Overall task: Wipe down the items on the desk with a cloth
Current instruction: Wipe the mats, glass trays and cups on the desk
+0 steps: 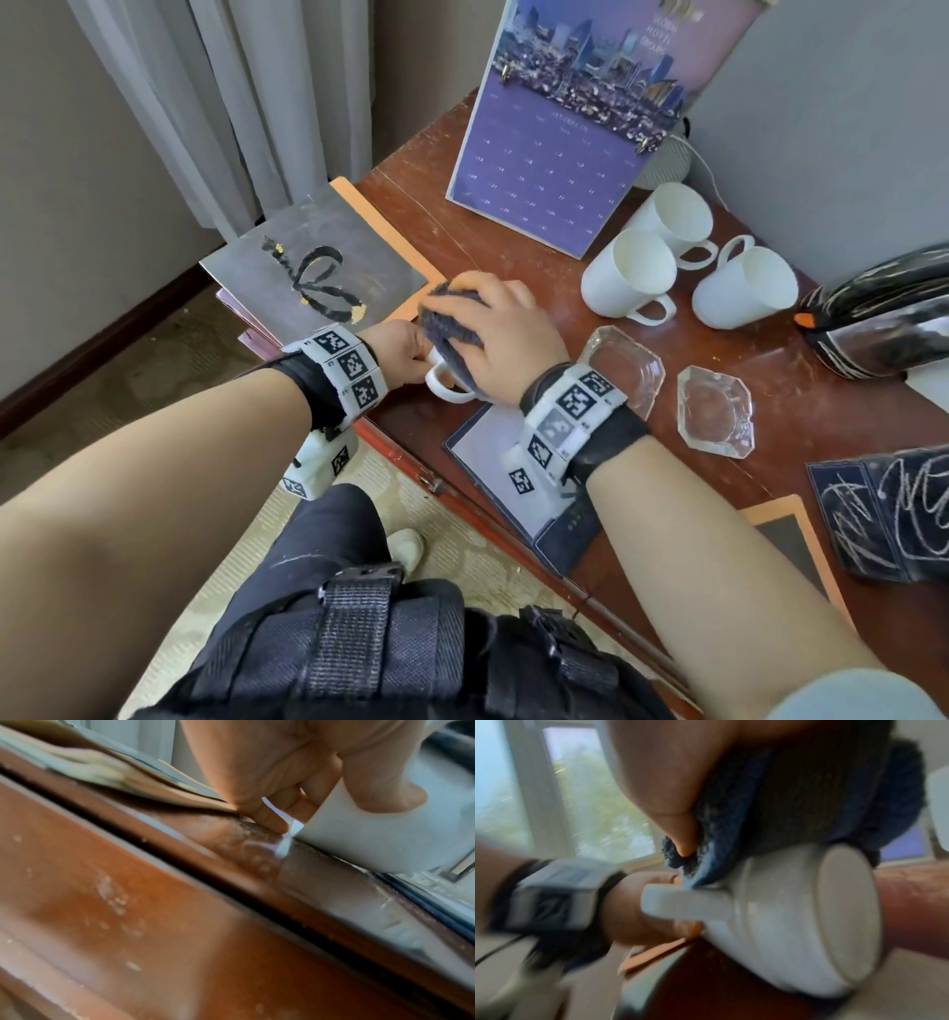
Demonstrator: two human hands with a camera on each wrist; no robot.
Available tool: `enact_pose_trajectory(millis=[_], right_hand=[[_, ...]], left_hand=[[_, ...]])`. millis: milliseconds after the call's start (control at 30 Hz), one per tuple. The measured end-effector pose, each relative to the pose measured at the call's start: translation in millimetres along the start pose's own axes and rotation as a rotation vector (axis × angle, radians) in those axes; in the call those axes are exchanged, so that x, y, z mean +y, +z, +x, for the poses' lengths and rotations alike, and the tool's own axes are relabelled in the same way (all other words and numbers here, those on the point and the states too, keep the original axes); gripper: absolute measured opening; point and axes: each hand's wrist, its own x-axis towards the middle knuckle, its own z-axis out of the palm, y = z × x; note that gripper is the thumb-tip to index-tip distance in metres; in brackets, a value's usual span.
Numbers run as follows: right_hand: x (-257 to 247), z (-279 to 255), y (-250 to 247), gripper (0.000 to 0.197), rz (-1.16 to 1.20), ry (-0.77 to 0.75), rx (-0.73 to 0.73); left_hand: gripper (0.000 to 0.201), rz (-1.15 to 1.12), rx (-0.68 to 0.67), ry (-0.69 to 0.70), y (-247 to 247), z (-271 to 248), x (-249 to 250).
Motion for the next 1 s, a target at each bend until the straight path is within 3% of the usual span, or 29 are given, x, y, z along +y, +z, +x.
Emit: enact_pose_trajectory(millis=[100, 167, 233, 300, 367, 400, 533, 600, 667, 833, 1000], right_hand=[[17.8, 22.0, -7.5, 0.038, 0.134, 0.318, -0.105], [36.5, 30.5, -3.7, 0.031, 0.17, 0.433, -0.201], [49.5, 27.1, 0.3, 0.02, 0.179, 0.484, -0.284], [56.8, 14.7, -1.5, 0.017, 0.197, 0.534, -0.278], [58.6, 0.0, -10.9, 0.026, 0.241, 0.564, -0.162], [58.9, -6.6, -16.6, 0.03, 0.265, 0.559, -0.084], [53.0, -24.2, -42.2, 0.034, 0.359, 0.521, 0.157], [51.5, -33.2, -55.7, 0.032, 0.396, 0.533, 0.266], [47.7, -39.9, -66.1, 0.033, 0.396, 0.51, 0.334], [27.8, -43.0, -82.9, 0.038, 0.3, 0.4, 0.524], [-1.5, -28.4, -76.2, 0.04, -0.081, 0.242, 0.448]], left_hand=[[0.017, -0.113, -0.027, 0.03, -2.2, -3.0, 2.5], [0.006, -0.109, -0.02, 0.023, -0.9, -2.1, 0.7], [0.01, -0.116, -0.012, 0.009, -0.5, -1.8, 1.0], [0.014, -0.132, -0.024, 0.004, -2.4, -0.7, 4.2], [0.014, -0.169, -0.026, -0.016, -4.9, 3.0, 10.2], [0.008, -0.259, -0.021, -0.03, -6.5, 4.6, 13.7], [0.025, -0.918, -0.024, -0.047, -18.3, 7.2, 32.2], [0.013, -1.128, -0.023, -0.052, -28.2, 7.8, 46.4], [0.024, -1.332, -0.058, -0.08, -36.7, 6.6, 60.3], [0.03, -1.471, -0.029, -0.115, -40.9, 2.4, 76.2], [0.026, -1.602, -0.05, -0.058, -37.4, -4.3, 89.5]])
